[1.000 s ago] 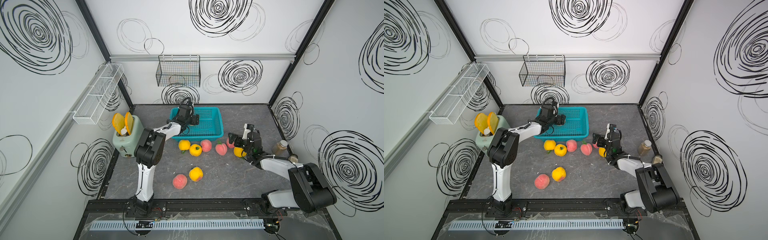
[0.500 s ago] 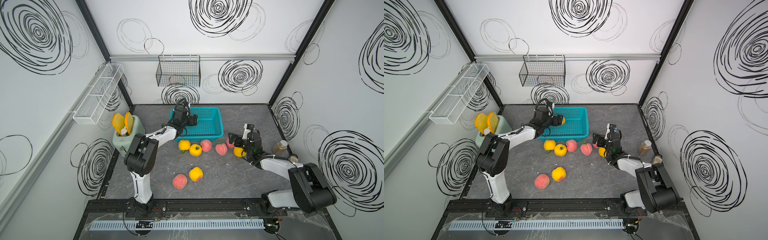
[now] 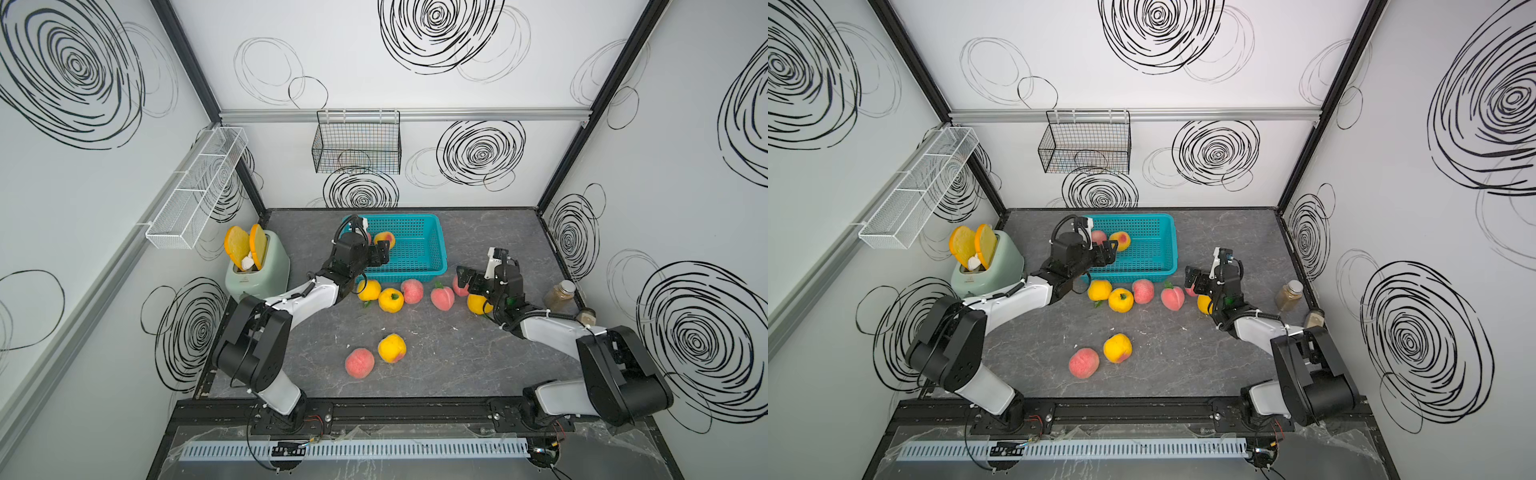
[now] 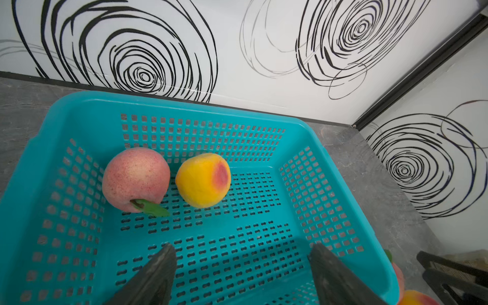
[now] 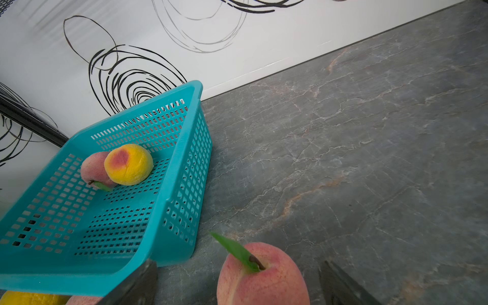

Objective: Put the peaches into the basket
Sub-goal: Pick up the peach from the center of the board.

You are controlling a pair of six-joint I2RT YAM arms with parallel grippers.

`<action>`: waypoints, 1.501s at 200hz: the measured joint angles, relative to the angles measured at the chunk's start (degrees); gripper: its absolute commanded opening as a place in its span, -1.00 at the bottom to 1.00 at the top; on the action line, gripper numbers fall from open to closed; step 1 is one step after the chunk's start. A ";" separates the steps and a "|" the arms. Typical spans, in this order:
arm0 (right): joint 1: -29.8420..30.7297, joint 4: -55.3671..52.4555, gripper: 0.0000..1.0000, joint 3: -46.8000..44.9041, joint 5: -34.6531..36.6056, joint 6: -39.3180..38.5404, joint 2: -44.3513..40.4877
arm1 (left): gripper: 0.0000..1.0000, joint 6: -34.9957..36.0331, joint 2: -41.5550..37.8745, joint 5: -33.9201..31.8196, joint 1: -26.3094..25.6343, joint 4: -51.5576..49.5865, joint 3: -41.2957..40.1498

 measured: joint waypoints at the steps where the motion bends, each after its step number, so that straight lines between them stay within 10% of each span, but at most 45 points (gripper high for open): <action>1: 0.00 0.00 0.99 0.00 0.00 0.00 0.00 | 0.67 -0.04 -0.13 -0.02 -0.07 0.00 -0.15; 300: 0.07 -0.52 0.99 0.17 -2.75 -0.92 -0.33 | 0.70 -1.99 -23.21 5.22 -2.43 -21.24 -14.29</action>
